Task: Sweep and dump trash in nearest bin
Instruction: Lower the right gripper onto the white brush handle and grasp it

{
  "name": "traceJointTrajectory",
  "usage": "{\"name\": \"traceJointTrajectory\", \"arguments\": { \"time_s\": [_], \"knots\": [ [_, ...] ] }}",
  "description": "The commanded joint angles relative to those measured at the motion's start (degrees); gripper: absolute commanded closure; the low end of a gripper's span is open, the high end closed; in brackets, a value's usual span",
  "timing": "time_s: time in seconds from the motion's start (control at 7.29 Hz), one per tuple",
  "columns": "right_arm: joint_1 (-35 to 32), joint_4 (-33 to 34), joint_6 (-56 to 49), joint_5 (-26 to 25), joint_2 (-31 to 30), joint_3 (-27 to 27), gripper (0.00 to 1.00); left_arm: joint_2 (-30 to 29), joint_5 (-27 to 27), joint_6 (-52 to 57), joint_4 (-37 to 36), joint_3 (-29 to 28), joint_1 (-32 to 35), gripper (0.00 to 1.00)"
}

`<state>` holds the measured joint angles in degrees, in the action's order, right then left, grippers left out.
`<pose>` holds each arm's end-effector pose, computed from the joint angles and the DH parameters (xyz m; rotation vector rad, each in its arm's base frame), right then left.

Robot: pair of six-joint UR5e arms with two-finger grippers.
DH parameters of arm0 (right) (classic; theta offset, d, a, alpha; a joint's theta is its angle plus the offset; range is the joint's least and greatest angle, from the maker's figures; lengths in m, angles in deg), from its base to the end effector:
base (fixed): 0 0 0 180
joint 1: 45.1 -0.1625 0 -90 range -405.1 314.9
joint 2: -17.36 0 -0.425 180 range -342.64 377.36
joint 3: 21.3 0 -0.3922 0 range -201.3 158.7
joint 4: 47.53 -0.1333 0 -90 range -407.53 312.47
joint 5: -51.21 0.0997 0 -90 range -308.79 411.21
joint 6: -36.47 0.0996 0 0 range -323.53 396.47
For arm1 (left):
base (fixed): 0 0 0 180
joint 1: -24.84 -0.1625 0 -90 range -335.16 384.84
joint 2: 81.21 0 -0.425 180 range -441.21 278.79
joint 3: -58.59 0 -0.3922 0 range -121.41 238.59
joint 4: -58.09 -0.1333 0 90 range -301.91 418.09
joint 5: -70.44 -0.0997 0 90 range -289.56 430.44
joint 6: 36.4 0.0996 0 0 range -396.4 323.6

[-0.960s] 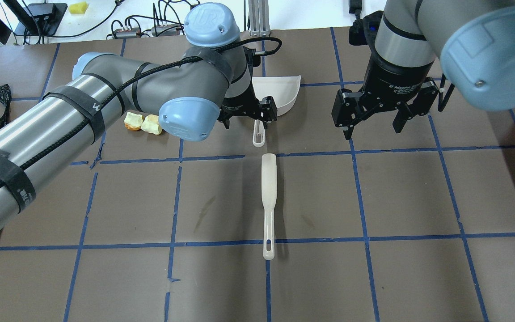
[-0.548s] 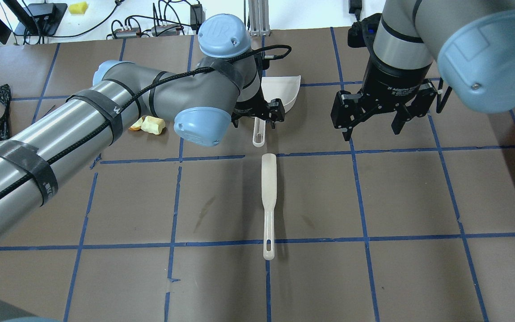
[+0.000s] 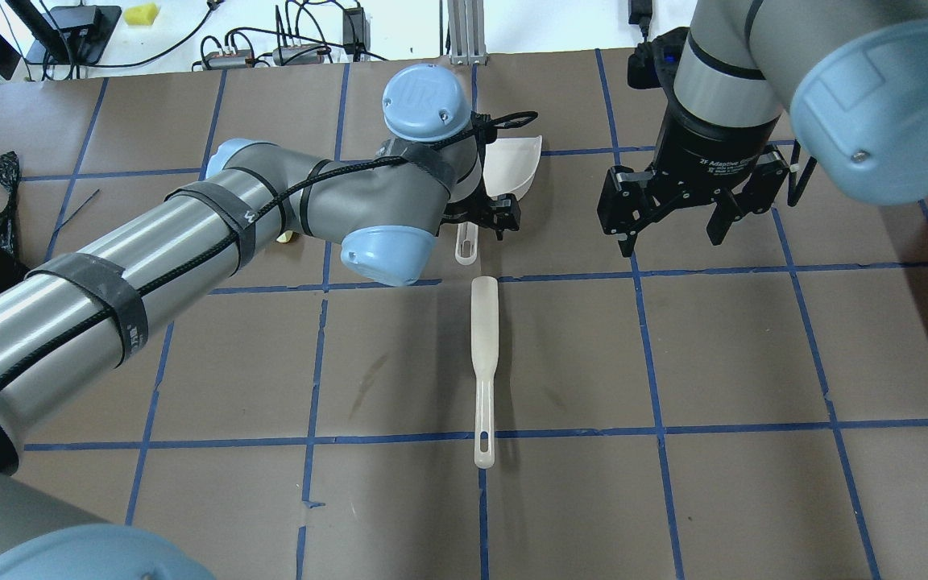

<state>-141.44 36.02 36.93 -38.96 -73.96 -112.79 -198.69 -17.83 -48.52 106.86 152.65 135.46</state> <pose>0.1841 -0.4524 0.4758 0.1606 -3.1225 -0.1802 -0.3549 -0.5561 0.2530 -0.2304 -3.0473 0.2355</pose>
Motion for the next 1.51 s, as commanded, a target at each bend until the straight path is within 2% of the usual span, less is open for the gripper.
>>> {"name": "traceJointTrajectory", "arguments": {
  "time_s": [0.0, 0.27, 0.41, 0.55, 0.69, 0.96, 1.1, 1.23, 1.37],
  "knots": [
    [-0.08, -0.06, 0.07, 0.0, -0.26, -0.18, 0.11, -0.99, 0.11, -0.27, -1.04, 1.65, 0.3, 0.08],
    [-1.3, 0.9, 4.36, 1.04, -1.13, -3.93, 0.13, -1.35, -0.06, -0.45, -1.75, 2.79, 0.3, 0.2],
    [-2.96, 3.08, 4.99, 3.4, -3.92, -7.87, 0.13, -1.18, 0.02, 0.25, -1.92, 2.02, 0.3, 0.35],
    [-4.11, 10.24, 5.87, 4.3, -5.43, -13.13, 0.12, -1.0, 0.02, 0.26, -1.92, 1.58, 0.21, 0.41],
    [-4.82, 16.05, 7.88, 4.48, -5.53, -16.23, 0.12, -1.09, 0.11, 0.17, -1.92, 1.66, 0.3, 0.41],
    [-9.81, 20.76, 10.88, 5.53, -4.74, -18.88, 0.12, -1.35, 0.11, -0.01, -2.01, 2.27, 0.21, 0.41],
    [-10.88, 24.51, 11.84, 5.54, -4.39, -21.16, 0.12, -1.27, 0.11, -0.01, -2.01, 2.01, 0.21, 0.47],
    [-12.37, 27.68, 12.72, 5.54, -4.39, -23.44, 0.12, -1.09, 0.11, 0.25, -2.01, 1.58, 0.21, 0.67],
    [-13.43, 30.32, 14.38, 5.45, -4.3, -25.56, 0.12, -0.92, 0.11, 0.52, -2.1, 1.4, 0.21, 0.71]
  ]
}}
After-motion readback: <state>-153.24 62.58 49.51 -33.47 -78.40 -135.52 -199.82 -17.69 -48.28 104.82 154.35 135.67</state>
